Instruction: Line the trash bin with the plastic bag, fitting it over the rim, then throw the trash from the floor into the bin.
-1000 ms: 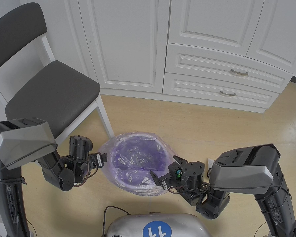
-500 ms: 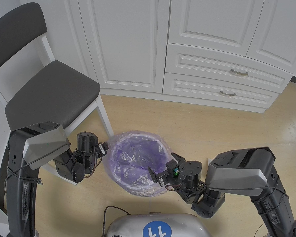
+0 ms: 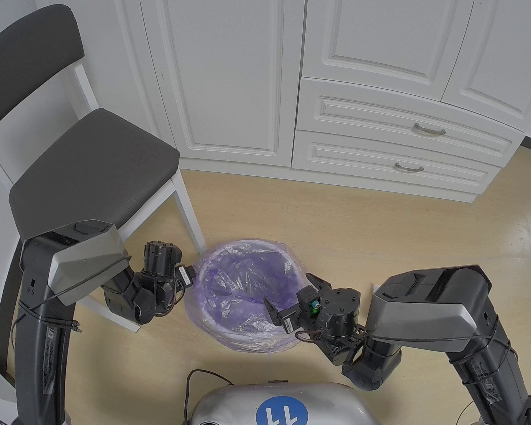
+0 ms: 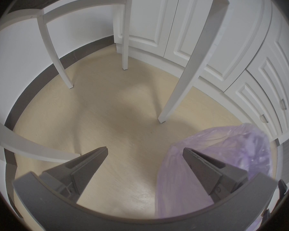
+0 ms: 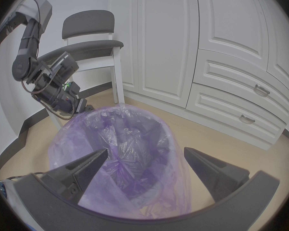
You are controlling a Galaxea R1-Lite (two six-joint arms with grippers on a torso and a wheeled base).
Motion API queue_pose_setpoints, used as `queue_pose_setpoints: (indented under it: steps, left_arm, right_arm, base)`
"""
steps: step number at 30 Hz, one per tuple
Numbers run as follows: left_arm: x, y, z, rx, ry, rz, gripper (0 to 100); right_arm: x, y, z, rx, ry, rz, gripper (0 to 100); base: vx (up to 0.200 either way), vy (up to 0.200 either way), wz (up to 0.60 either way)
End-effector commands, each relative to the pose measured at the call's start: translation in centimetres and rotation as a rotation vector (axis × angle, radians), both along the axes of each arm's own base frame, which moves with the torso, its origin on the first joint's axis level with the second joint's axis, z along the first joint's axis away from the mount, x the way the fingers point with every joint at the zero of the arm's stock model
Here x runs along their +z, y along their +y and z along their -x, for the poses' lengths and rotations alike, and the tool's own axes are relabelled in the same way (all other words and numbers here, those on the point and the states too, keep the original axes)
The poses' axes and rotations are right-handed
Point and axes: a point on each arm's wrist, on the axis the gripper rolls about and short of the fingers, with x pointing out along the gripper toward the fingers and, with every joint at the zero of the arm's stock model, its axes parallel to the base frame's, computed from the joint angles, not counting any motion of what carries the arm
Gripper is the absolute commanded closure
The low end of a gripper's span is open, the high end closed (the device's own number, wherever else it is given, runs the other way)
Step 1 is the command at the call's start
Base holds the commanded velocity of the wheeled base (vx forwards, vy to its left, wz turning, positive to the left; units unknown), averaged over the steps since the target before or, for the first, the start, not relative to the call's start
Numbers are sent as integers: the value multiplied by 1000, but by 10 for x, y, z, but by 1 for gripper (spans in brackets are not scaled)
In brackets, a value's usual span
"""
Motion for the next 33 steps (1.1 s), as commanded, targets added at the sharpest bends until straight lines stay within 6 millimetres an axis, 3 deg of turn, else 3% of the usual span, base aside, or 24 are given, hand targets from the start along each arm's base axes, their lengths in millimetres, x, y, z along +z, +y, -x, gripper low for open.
queue_pose_setpoints:
  steps: [1,2,3,7,11,14,18,22,25,29,33]
  left_arm:
    - [52,6,20,-12,-55,10,0]
    - [52,6,20,-12,-55,10,0]
    - [70,10,34,-49,-54,-28,0]
    - [91,18,67,-187,-13,-140,0]
    - [89,23,90,-270,29,-192,0]
    - [91,27,109,-364,29,-238,0]
    - [96,34,128,-458,-23,-259,0]
    - [95,38,142,-552,-102,-252,0]
    - [92,44,150,-622,-192,-255,0]
    - [91,45,151,-639,-249,-262,0]
    - [88,45,152,-642,-245,-262,0]
  right_arm:
    - [37,-8,10,5,-41,-37,0]
    - [37,-8,10,5,-41,-37,0]
    - [51,-11,14,3,-49,-41,0]
    - [84,-14,18,11,2,15,0]
    - [110,-11,32,59,122,128,0]
    - [131,5,44,173,232,251,0]
    - [127,18,43,247,289,400,0]
    - [103,23,33,392,279,519,0]
    - [83,28,25,509,242,513,0]
    - [62,36,15,524,230,490,0]
    - [52,37,10,530,227,476,0]
  base:
    - [0,0,0]
    - [0,0,0]
    - [0,0,0]
    - [0,0,0]
    - [0,0,0]
    - [0,0,0]
    - [0,0,0]
    - [0,0,0]
    - [0,0,0]
    - [0,0,0]
    - [0,0,0]
